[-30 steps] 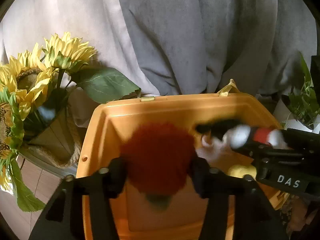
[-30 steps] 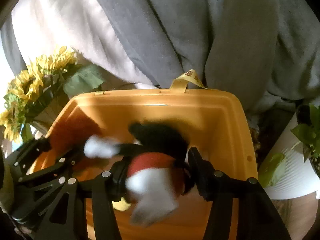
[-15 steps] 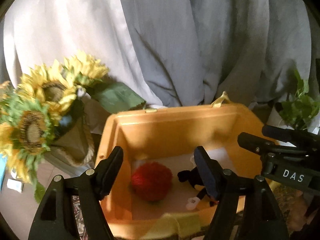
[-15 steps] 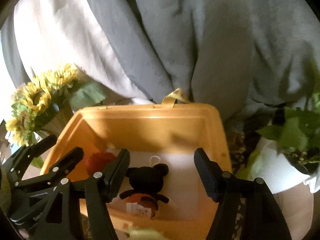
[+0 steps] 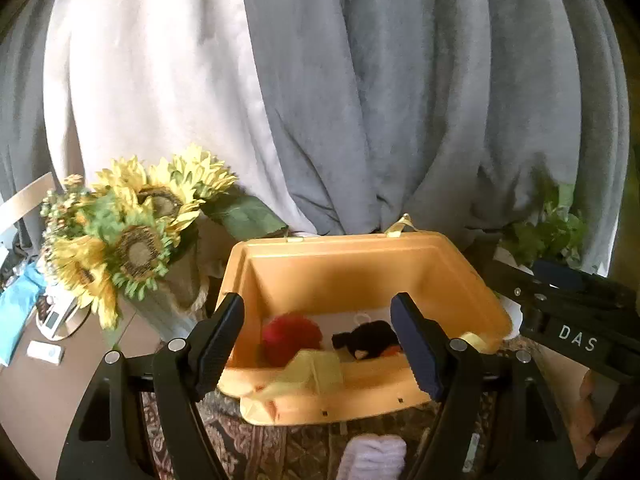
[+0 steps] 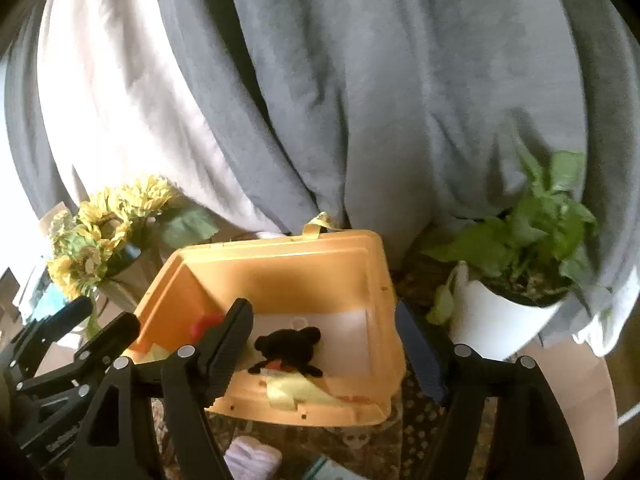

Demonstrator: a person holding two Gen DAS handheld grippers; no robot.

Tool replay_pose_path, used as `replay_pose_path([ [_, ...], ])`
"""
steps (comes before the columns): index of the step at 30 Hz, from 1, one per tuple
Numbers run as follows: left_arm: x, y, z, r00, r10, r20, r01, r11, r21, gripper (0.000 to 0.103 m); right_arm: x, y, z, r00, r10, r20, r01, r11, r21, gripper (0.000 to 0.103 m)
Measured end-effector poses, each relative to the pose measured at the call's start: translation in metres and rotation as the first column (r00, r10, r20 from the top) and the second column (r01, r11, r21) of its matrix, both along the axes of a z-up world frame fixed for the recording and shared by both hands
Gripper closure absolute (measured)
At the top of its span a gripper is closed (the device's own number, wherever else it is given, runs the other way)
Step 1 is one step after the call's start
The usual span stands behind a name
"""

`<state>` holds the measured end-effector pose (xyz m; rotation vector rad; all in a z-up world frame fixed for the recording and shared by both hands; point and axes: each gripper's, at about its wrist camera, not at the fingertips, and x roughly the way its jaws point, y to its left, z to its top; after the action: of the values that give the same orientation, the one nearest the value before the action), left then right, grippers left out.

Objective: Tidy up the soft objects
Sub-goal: 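Withdraw both tools from the crate back toward the remaining toys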

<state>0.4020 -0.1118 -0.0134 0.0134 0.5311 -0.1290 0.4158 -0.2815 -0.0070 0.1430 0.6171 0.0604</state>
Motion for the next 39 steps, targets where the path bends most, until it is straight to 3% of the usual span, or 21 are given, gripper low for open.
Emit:
replay_pose_path([
  [7,-0.038,0.000,0.004,1.000,0.010,0.016,-0.010,1.000,0.016,0.027,-0.038,-0.010,0.002,0.999,-0.036,0.022,0.036,0.999,0.011,0.029],
  [20,-0.106,-0.007,-0.001,0.998,0.044,0.050,-0.047,0.997,0.060,0.018,-0.117,-0.025,0.006,0.987,-0.123,0.101,0.128,0.991,-0.041,0.029],
  [24,-0.125,-0.011,-0.006,0.997,0.046,0.057,-0.049,0.997,0.054,0.017,-0.138,-0.028,-0.001,0.984,-0.144,0.104,0.149,0.988,-0.047,0.028],
  [27,-0.136,-0.013,-0.015,0.997,0.051,0.049,-0.053,0.998,0.041,0.017,-0.150,-0.033,-0.009,0.983,-0.155,0.095,0.160,0.986,-0.039,0.023],
  [39,-0.177,-0.020,-0.047,0.991,0.119,0.053,-0.120,0.992,0.023,0.003,-0.180,-0.044,-0.053,0.990,-0.143,0.019,0.143,0.989,-0.025,0.023],
])
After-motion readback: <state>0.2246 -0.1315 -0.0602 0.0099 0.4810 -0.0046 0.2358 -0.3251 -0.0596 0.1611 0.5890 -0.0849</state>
